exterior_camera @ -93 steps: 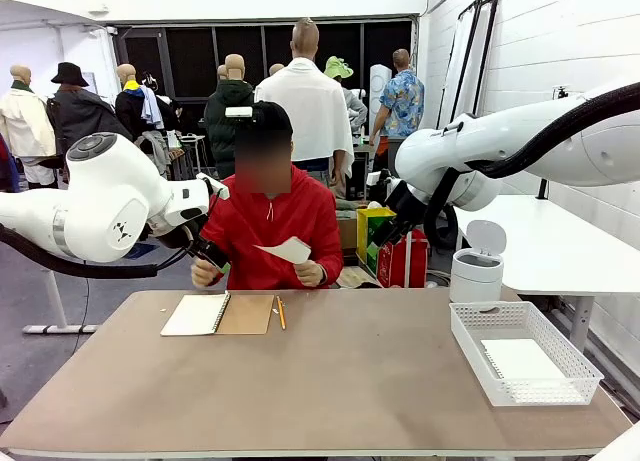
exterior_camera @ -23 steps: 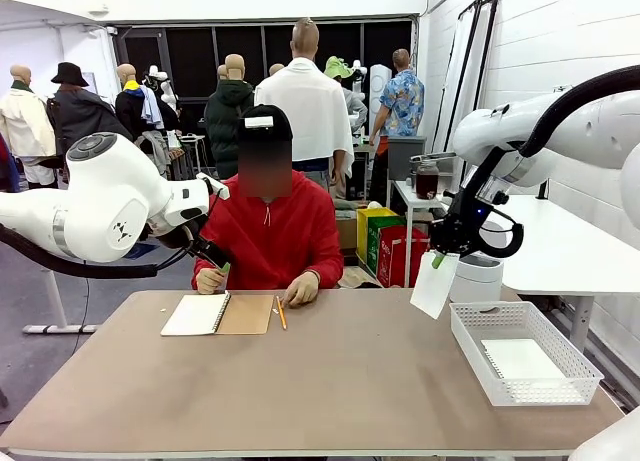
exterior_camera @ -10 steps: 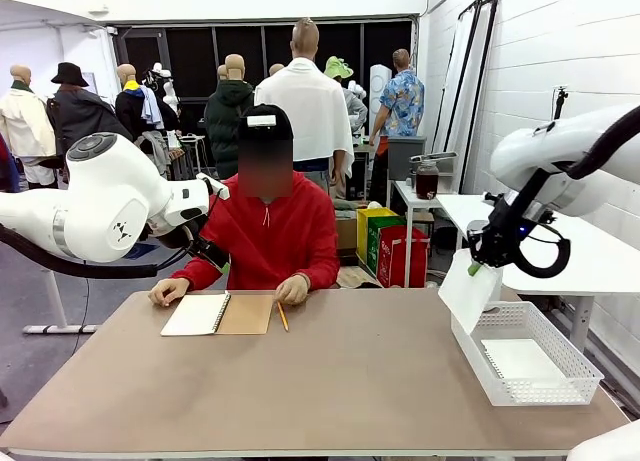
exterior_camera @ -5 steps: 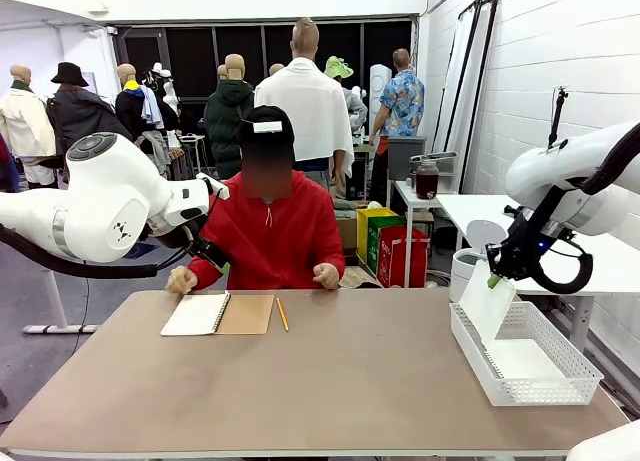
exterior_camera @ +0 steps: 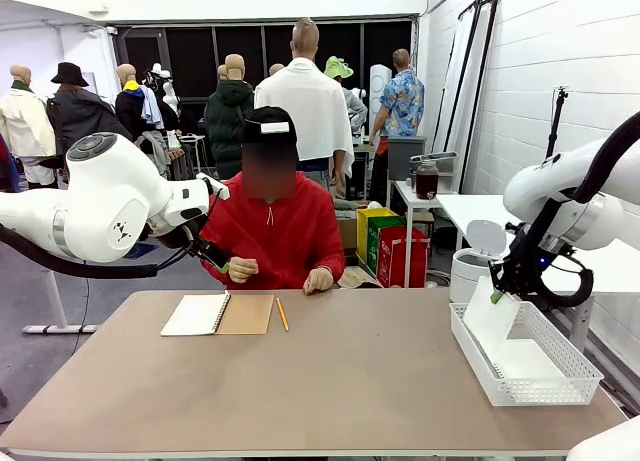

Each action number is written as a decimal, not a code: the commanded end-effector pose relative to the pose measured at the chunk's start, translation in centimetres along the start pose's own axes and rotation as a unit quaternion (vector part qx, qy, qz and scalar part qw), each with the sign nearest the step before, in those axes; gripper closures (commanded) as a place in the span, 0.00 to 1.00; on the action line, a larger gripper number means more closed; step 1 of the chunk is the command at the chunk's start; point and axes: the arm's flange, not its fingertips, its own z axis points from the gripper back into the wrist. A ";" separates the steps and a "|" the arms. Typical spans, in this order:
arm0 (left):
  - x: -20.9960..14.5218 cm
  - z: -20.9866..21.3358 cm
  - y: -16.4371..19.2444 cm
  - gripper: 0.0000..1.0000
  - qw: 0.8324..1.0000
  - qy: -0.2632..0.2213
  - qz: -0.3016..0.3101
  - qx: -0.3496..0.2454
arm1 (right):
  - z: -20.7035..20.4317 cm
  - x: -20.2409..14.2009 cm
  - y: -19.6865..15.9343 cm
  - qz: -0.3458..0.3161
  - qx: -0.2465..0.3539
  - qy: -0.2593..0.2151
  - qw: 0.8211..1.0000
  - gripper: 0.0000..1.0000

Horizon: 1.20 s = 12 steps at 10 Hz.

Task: Sort the paper based on its condition.
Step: If a person hands you a paper, place it in the Organizing basket , and if it's crumpled, put it in the Trash can.

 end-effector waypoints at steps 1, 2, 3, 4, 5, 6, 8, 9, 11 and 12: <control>-0.1 0.0 0.1 0.00 1.000 0.001 0.001 -0.001 | -1.4 -0.8 -0.9 -0.004 0.019 -0.001 1.000 1.00; -0.1 0.0 0.1 0.00 1.000 0.001 0.001 -0.001 | -2.0 -1.4 -1.1 -0.009 0.018 0.007 1.000 1.00; -0.1 0.0 0.1 0.00 1.000 0.001 0.001 -0.001 | -2.6 -1.8 -1.5 -0.014 0.011 0.017 1.000 1.00; -0.1 0.0 0.1 0.00 1.000 0.001 0.001 -0.001 | -3.3 -2.4 -1.9 -0.021 0.003 0.027 0.999 1.00; -0.1 0.0 0.1 0.00 1.000 0.001 0.001 -0.001 | -3.7 -2.9 -2.2 -0.025 -0.004 0.033 0.999 1.00; -0.1 0.0 0.1 0.00 1.000 0.001 0.001 -0.001 | -4.0 -3.3 -2.3 -0.030 -0.011 0.039 0.999 1.00; -0.1 0.0 0.1 0.00 1.000 0.001 0.001 -0.001 | -4.7 -3.9 -2.5 -0.042 -0.039 0.050 0.997 1.00; -0.1 0.0 0.1 0.00 1.000 0.001 0.001 -0.001 | -4.8 -3.9 -2.4 -0.044 -0.057 0.052 0.996 1.00; -0.1 0.0 0.1 0.00 1.000 0.001 0.001 -0.001 | -5.3 -3.8 -2.1 -0.050 -0.094 0.064 0.992 1.00; -0.1 0.0 0.1 0.00 1.000 0.001 0.001 -0.001 | -5.8 -3.5 -2.0 -0.059 -0.112 0.074 0.989 0.91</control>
